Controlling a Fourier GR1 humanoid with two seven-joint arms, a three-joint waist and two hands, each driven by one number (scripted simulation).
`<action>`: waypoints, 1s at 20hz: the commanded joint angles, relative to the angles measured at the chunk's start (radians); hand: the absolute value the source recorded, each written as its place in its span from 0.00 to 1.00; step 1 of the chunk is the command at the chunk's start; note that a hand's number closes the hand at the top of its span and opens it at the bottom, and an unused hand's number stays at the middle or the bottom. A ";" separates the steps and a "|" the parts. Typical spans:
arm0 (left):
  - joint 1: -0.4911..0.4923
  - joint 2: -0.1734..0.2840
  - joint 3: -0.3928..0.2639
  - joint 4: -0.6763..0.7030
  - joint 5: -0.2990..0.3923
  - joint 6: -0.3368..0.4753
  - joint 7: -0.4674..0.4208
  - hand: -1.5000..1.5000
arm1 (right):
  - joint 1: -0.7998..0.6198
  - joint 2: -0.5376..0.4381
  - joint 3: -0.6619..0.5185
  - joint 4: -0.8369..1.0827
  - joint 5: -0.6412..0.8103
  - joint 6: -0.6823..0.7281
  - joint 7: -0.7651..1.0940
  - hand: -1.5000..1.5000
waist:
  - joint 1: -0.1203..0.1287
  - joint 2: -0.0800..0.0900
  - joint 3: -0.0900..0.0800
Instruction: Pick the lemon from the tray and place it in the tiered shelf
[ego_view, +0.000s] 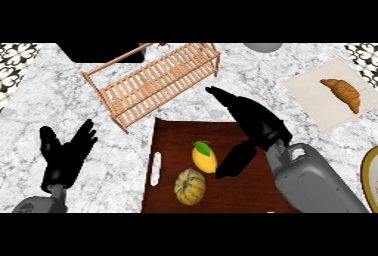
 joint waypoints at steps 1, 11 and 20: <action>0.046 -0.014 0.010 -0.033 -0.002 -0.020 0.002 0.50 | -0.034 0.058 -0.003 0.036 0.038 0.051 0.100 0.00 | 0.002 0.001 0.000; -0.023 -0.027 0.063 0.022 -0.043 -0.039 0.026 0.50 | 0.044 0.151 0.061 0.012 0.217 0.113 0.189 0.00 | -0.003 0.001 0.000; -0.014 -0.035 0.106 -0.038 -0.049 -0.061 0.082 0.50 | 0.118 0.269 0.136 0.098 0.435 0.017 0.125 0.00 | -0.001 0.001 0.000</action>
